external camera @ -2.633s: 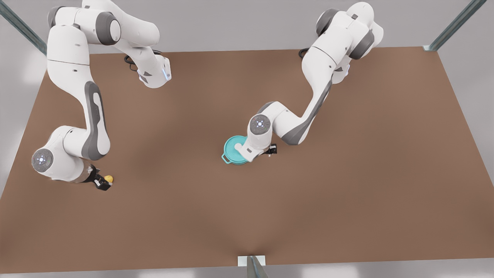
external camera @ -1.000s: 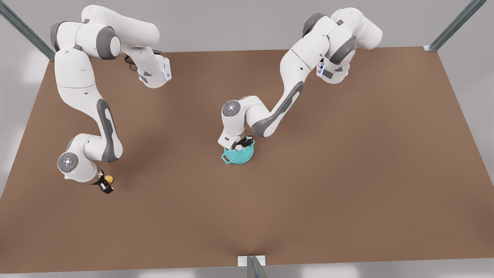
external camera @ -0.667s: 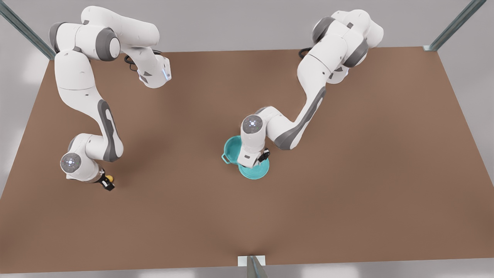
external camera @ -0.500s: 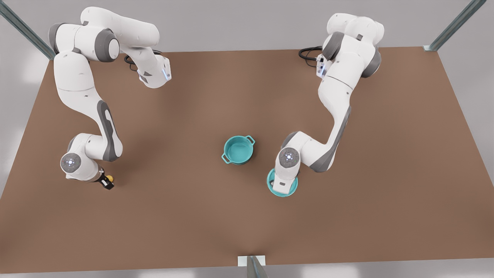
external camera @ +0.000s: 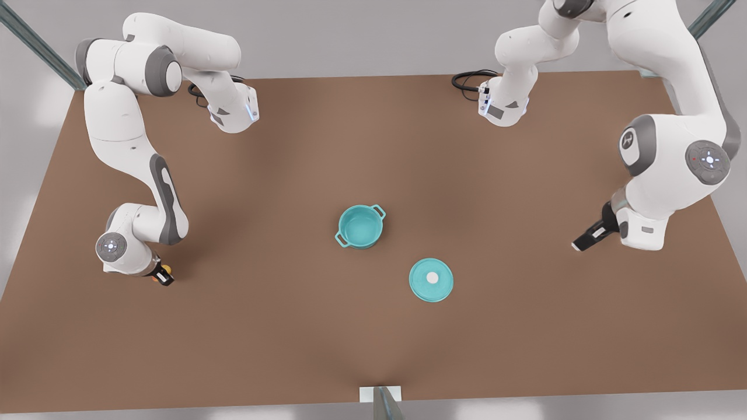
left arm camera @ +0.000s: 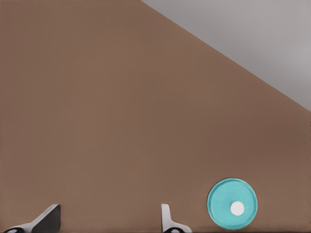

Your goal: Open the pot lid and put the potato into the pot

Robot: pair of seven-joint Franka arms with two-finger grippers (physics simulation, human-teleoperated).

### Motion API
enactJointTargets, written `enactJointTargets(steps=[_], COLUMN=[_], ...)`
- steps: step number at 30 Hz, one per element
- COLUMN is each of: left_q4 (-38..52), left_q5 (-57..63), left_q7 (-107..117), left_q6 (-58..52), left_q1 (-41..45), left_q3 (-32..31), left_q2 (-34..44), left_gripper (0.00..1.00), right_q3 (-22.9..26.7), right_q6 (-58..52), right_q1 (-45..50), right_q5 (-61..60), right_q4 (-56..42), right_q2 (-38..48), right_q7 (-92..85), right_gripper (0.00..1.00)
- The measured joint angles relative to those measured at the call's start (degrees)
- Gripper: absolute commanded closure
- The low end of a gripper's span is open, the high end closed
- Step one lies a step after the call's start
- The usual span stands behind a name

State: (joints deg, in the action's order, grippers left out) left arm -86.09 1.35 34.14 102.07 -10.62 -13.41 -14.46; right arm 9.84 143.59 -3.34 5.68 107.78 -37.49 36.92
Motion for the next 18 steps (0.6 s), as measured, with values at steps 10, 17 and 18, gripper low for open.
enactJointTargets(steps=[10,17,18], left_q4=[0.0,0.0,0.0], left_q5=[-0.7,-0.3,-0.1], left_q7=[-12.5,-17.9,-18.5], left_q6=[-4.1,-5.8,-6.0], left_q1=[-1.2,-1.2,-1.2], left_q3=[1.5,1.8,1.8], left_q2=[-0.2,0.1,0.1], left_gripper=[0.00,0.00,0.00], right_q3=[-0.1,-1.1,-1.5], right_q6=[0.3,0.1,-0.1], right_q1=[-0.1,-0.3,-0.3], right_q5=[-0.3,-0.6,-0.6], right_q4=[0.0,0.1,0.2], right_q2=[0.1,3.1,3.9], right_q7=[-0.2,-0.5,-0.5], right_gripper=[0.48,0.47,0.47])
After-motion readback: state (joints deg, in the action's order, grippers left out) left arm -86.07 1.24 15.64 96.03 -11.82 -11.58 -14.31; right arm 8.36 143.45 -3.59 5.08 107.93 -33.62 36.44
